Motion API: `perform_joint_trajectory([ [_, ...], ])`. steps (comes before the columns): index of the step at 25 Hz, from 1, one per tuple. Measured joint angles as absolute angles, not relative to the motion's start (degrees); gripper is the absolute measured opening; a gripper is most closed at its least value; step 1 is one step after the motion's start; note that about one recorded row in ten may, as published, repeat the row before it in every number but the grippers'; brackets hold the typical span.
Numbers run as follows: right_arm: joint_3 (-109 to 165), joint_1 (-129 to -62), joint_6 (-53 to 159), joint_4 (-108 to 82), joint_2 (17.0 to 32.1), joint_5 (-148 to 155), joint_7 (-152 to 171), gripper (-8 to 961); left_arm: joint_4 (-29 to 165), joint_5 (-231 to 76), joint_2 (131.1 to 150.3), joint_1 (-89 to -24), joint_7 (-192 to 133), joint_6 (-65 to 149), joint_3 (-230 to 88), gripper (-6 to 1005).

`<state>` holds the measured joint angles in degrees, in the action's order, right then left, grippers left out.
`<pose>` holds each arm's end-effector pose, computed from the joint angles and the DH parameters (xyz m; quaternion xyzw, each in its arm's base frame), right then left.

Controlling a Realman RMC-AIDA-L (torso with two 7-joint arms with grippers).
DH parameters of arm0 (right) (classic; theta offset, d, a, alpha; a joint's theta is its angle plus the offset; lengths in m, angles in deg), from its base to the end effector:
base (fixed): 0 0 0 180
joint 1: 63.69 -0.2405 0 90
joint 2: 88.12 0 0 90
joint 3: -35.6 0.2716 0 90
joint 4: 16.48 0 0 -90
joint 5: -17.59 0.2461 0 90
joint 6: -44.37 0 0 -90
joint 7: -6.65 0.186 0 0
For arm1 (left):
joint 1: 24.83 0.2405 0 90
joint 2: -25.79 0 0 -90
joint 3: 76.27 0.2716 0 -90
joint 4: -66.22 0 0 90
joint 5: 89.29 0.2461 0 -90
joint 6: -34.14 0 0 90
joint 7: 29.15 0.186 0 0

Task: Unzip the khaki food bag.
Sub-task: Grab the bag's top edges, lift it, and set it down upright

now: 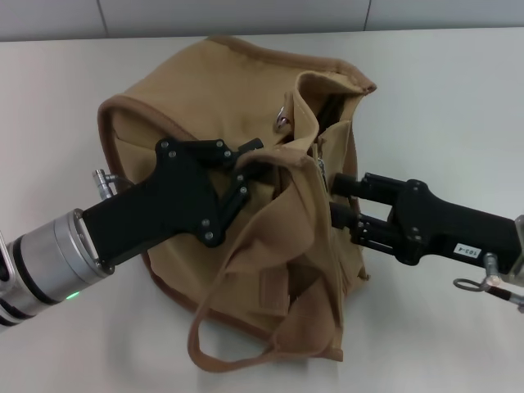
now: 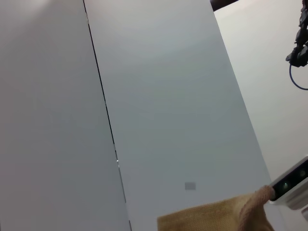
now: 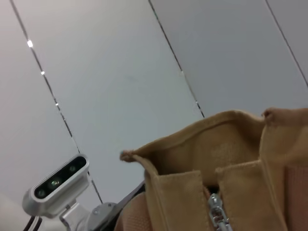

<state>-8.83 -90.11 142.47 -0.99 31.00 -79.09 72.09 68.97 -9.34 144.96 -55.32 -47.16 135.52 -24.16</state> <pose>0.2688 0.3092 -0.0857 -0.8721 0.2466 0.4172 0.0671 -0.2392 0.3071 -0.0944 -0.8581 0.0538 -0.4500 0.2413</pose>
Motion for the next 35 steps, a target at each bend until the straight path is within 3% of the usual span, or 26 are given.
perform_joint_trajectory([
  [2, -8.84, -90.50, 142.06, -1.20, 31.00, -79.13, 72.95, 440, 68.75, -9.28, 144.96, -55.33, -47.16, 135.71, -24.16, 82],
  [8, -11.06, -93.22, 140.99, -1.45, 31.01, -79.48, 78.30, 574, 68.50, -9.27, 144.96, -55.38, -47.16, 135.80, -24.09, 82],
  [35, -18.09, -96.55, 148.38, -0.06, 29.92, -79.62, 83.94, 551, 68.30, -9.12, 144.97, -55.59, -45.80, 135.48, -24.06, 82],
])
